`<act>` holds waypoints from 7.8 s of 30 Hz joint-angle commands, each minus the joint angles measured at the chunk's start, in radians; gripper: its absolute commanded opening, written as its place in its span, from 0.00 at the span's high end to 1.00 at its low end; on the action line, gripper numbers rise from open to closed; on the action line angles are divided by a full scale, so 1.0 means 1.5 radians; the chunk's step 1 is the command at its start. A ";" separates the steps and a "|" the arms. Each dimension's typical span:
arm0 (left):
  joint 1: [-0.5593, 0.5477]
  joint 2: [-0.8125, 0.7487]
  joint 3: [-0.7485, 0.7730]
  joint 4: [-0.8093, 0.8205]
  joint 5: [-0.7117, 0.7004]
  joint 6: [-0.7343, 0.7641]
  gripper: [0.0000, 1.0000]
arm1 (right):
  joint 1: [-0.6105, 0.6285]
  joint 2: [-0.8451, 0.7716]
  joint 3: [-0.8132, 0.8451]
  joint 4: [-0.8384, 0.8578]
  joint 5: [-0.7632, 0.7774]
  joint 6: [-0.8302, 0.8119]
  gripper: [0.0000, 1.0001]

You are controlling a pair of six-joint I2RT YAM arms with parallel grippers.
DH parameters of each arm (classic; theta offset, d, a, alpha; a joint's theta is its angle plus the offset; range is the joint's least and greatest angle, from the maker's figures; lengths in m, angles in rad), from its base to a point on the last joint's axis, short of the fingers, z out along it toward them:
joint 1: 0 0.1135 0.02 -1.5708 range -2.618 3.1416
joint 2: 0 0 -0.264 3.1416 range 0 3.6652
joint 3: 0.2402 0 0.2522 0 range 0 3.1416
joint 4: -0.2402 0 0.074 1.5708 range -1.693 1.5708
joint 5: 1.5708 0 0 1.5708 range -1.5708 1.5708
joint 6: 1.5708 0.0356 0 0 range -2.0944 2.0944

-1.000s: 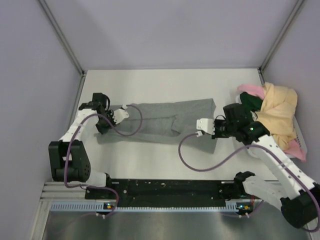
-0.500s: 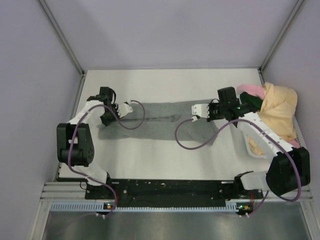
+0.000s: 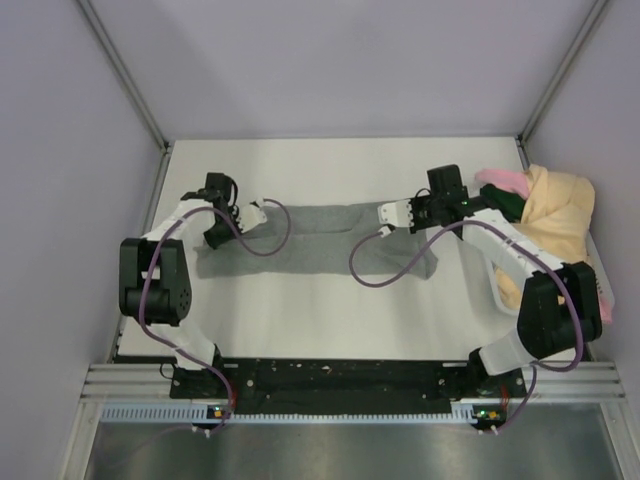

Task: Fold and stack the t-shirts
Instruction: Fold the other side of the tshirt into a rectangle, then rotate the tshirt 75 degrees

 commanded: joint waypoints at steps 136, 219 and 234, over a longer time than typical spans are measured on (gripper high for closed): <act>-0.364 0.402 0.526 0.086 0.255 -0.581 0.68 | -0.082 0.075 -0.172 0.126 0.036 1.293 1.00; 0.067 -0.199 -0.165 0.133 0.177 -0.284 0.61 | -0.204 0.615 0.692 -0.183 -0.014 1.245 1.00; 0.039 -0.091 -0.215 0.171 0.170 -0.267 0.61 | -0.192 0.638 0.811 -0.073 -0.074 1.249 0.96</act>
